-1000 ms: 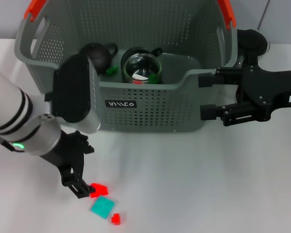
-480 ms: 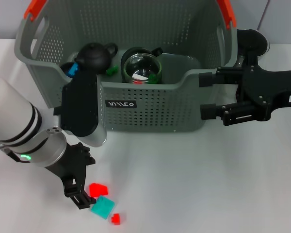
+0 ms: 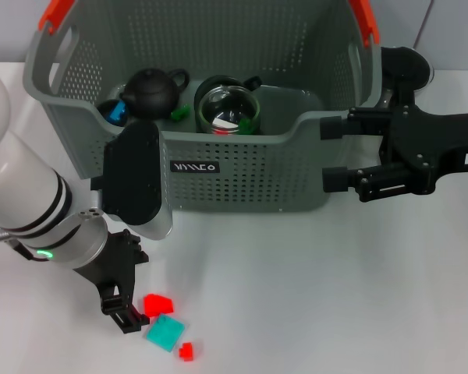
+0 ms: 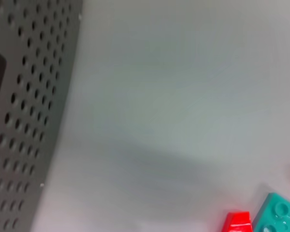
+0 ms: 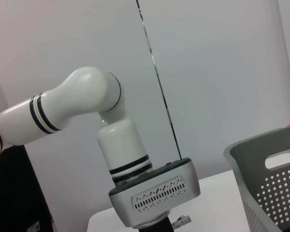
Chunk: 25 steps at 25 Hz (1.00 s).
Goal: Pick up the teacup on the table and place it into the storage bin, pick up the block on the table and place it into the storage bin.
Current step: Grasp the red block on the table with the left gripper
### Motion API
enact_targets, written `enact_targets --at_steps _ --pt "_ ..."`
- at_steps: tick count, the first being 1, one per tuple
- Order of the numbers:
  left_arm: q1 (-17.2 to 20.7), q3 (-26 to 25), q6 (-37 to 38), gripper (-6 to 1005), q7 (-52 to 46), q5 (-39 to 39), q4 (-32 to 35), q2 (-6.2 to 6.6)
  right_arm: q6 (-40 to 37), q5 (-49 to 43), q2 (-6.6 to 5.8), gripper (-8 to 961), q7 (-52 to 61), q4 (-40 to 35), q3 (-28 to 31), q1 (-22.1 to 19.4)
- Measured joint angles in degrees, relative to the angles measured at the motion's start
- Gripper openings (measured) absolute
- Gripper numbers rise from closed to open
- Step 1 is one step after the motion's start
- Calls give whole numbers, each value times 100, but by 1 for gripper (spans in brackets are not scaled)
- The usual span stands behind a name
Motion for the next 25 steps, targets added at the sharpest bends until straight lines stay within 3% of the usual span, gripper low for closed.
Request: enact_targets --at_steps 25 --pt "-67 264 -269 931 -132 7 68 -5 9 0 -9 941 -6 0 0 18"
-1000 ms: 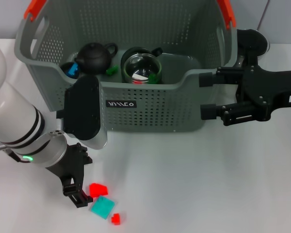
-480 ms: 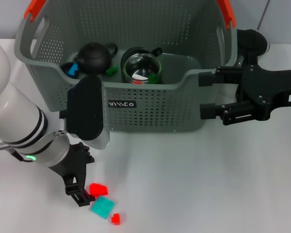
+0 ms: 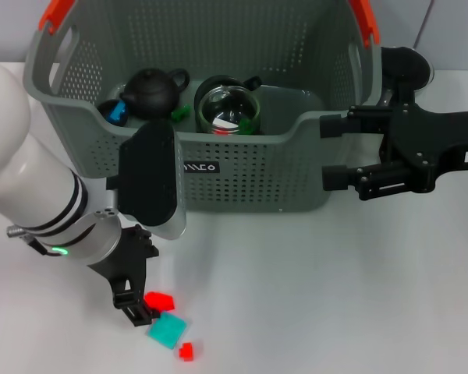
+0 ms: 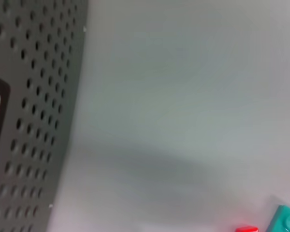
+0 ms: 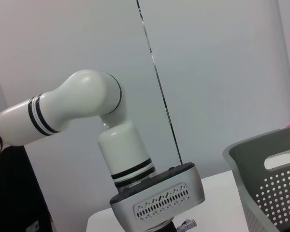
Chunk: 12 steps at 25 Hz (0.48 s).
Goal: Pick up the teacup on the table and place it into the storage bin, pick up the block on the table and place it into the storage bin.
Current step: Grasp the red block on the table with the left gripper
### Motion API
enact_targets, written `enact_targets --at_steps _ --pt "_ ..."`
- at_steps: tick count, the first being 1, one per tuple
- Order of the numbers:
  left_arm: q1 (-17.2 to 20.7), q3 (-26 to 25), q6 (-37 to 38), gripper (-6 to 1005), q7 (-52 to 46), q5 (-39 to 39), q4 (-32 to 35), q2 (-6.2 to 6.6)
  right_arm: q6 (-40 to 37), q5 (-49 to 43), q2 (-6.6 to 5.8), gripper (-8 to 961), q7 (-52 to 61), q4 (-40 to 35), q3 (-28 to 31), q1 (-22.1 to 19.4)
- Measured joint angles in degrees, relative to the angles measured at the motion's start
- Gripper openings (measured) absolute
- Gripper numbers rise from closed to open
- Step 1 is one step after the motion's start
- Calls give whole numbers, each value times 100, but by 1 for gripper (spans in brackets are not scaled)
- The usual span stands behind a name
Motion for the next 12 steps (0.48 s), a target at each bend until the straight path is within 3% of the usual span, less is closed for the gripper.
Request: enact_targets --at_steps 12 --pt "-138 48 -43 904 -75 79 205 -4 12 55 -18 940 -4 0 0 -36"
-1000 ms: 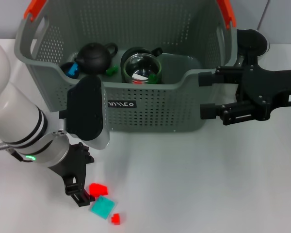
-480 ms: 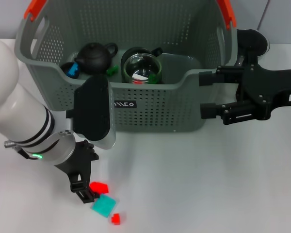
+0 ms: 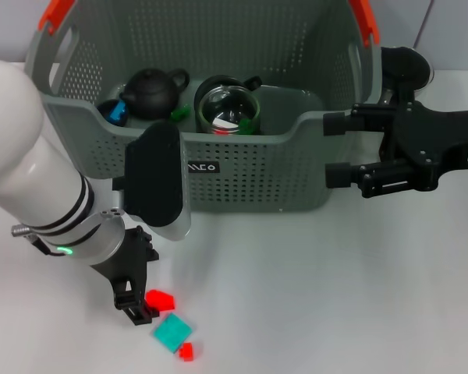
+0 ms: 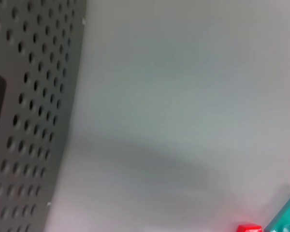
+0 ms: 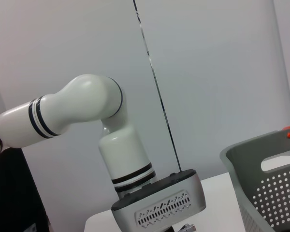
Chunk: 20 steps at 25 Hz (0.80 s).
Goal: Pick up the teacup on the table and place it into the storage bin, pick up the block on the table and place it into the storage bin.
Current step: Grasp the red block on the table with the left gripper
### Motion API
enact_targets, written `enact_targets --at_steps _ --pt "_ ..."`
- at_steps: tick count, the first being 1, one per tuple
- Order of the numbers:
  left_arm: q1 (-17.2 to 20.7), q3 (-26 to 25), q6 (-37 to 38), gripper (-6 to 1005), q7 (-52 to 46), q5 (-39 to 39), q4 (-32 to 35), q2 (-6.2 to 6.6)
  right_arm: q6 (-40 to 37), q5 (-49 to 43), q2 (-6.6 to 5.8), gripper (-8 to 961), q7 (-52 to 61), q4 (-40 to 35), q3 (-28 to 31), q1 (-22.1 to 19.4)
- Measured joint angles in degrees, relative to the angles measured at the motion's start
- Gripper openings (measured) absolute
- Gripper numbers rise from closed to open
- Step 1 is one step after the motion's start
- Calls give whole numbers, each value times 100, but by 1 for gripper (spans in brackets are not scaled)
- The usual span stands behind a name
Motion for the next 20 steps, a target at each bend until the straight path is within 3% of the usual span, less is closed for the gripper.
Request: enact_targets --at_steps 8,13,20 --pt "-47 44 37 797 -32 20 4 0 15 6 -12 940 -7 0 0 0" --pt "-61 102 56 556 -70 48 13 8 21 14 -19 941 -13 0 0 0" --pt "-60 120 126 361 -70 49 -12 3 24 16 -26 941 -19 0 9 0"
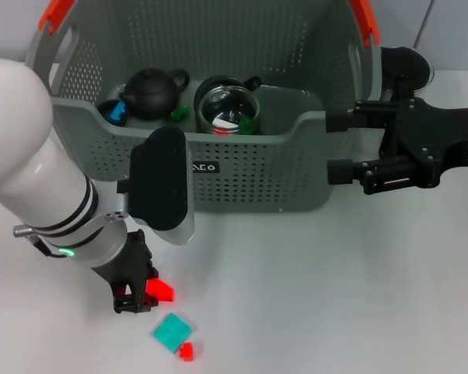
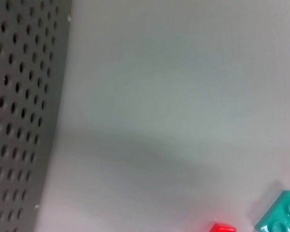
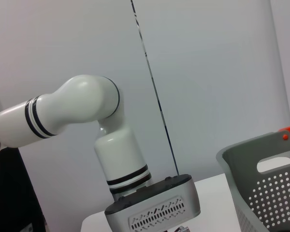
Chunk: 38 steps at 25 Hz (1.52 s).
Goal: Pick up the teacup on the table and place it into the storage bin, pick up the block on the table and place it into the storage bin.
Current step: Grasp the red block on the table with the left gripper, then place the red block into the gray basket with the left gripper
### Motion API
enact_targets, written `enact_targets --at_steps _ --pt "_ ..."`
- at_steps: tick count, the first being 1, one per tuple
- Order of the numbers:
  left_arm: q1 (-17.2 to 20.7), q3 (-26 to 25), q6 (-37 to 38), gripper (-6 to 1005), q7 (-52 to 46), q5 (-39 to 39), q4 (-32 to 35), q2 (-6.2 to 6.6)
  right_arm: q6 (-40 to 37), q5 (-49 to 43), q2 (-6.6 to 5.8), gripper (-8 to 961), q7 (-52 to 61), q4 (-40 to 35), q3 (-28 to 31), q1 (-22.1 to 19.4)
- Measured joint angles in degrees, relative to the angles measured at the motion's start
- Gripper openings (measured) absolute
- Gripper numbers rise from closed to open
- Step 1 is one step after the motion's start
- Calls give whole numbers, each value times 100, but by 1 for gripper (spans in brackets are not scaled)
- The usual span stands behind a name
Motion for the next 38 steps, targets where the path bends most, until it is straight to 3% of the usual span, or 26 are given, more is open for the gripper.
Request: enact_targets --at_steps 29,34,38 --pt "-214 152 126 288 -250 -32 49 7 -5 -1 -10 941 -60 0 42 -17" --pt "-223 -243 471 298 -253 -183 -367 7 -31 -1 -10 941 -61 0 85 -34" --pt "-328 -1150 1213 305 -242 -881 -1010 16 -70 -1 -27 940 -46 -3 156 -41"
